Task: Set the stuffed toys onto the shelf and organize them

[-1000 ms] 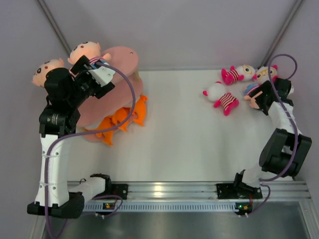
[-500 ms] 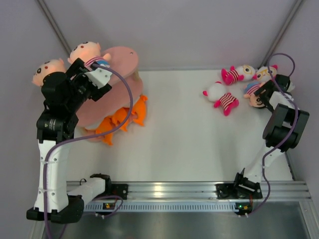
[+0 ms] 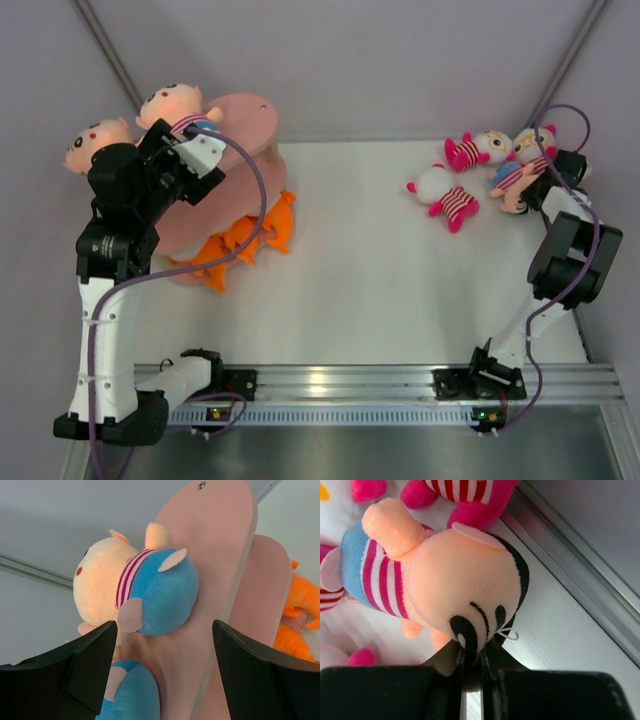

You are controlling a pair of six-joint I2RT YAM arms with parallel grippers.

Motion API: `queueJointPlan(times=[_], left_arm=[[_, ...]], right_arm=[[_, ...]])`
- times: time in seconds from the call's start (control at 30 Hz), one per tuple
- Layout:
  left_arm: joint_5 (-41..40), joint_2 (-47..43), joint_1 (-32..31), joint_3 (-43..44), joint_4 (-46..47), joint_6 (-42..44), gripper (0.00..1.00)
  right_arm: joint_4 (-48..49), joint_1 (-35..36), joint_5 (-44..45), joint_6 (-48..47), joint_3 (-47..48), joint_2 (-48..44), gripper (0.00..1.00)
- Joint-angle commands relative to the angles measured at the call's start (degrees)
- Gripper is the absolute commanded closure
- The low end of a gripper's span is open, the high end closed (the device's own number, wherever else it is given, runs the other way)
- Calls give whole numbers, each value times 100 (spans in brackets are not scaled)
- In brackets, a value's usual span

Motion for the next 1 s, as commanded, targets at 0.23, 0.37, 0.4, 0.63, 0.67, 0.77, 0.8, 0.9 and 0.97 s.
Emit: queueJointPlan(times=[0.23, 0.37, 0.4, 0.63, 0.67, 0.77, 0.8, 0.9, 0.97], left_arm=[[1084, 68, 22, 895, 116, -1316, 20], [1708, -142, 22, 730, 116, -1415, 20], [1813, -230, 22, 589, 116, -1345, 20], [2016, -784, -13, -764, -305, -669, 23], [1990, -802, -83, -861, -576, -432, 23], [1658, -854, -476, -1222, -1095, 121, 21], [1473, -881, -670, -1336, -1219, 263, 20], [708, -977, -1759, -1810, -1580, 659, 17], [593, -986, -2478, -2057, -1808, 870, 11]], right_arm=[[-660, 642, 617, -837, 14, -3377, 100], [-1407, 1668, -950, -1408, 426, -3766, 100], [-1618, 1828, -1357, -1479, 549, -3722, 100], [-3789, 3928, -3074, -2673, 1578, -3063, 100], [-3991, 4296, -3301, -2832, 1631, -2871, 100], [-4589, 5025, -3278, -3035, 1719, -2511, 100], [-4782, 5238, -3190, -3088, 1754, -2396, 100], [-4933, 6029, -3136, -3115, 1913, -1904, 100], [-4837, 6424, -3276, -3027, 2009, -1605, 100]])
